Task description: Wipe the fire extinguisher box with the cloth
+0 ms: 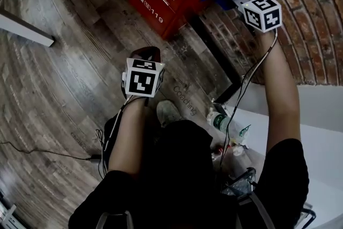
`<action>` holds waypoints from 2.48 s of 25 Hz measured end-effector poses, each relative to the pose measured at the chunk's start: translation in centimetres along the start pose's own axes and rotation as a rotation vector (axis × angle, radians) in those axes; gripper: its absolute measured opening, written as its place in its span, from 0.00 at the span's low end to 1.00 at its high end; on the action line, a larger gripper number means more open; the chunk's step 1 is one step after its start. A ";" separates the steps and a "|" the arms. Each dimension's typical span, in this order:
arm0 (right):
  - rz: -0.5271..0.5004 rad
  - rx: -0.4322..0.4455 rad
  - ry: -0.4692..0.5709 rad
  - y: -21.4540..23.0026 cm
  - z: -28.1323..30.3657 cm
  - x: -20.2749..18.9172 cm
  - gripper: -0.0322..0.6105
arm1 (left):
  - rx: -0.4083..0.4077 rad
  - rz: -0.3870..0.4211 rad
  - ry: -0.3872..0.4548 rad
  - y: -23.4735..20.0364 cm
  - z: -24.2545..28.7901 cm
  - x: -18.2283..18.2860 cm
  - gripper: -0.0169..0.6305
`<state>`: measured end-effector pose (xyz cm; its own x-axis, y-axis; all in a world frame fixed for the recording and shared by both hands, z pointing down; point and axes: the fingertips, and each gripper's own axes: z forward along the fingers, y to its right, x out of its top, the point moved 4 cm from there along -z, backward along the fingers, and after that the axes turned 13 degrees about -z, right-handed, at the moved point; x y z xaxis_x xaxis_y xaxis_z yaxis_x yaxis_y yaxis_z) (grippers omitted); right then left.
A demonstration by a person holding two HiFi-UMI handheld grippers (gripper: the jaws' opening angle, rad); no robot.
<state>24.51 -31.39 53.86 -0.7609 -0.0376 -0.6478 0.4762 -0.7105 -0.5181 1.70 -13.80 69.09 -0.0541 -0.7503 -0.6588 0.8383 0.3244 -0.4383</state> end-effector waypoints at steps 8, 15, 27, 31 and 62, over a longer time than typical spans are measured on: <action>-0.017 0.025 -0.106 -0.6 2.5 -3.4 0.21 | -0.076 -0.065 -0.005 1.7 -0.9 -1.0 0.04; -0.083 0.044 -0.164 -3.3 2.7 -2.5 0.21 | -0.070 -0.052 -0.016 1.0 -0.9 -1.5 0.04; -0.139 0.258 -0.100 -13.6 3.9 3.1 0.21 | -0.046 -0.083 -0.033 -1.7 0.1 -1.9 0.04; -0.053 0.291 -0.119 -14.1 5.5 0.7 0.21 | -0.051 -0.068 -0.037 -1.3 0.3 -2.0 0.04; -0.031 0.208 -0.418 -9.1 11.7 -11.6 0.21 | 0.029 -0.064 -0.089 -4.9 0.1 -3.0 0.04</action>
<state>23.85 -32.72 72.63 -0.9059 -0.2638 -0.3312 0.3846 -0.8400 -0.3828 -2.17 -13.14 73.26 -0.0612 -0.8176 -0.5725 0.8501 0.2579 -0.4592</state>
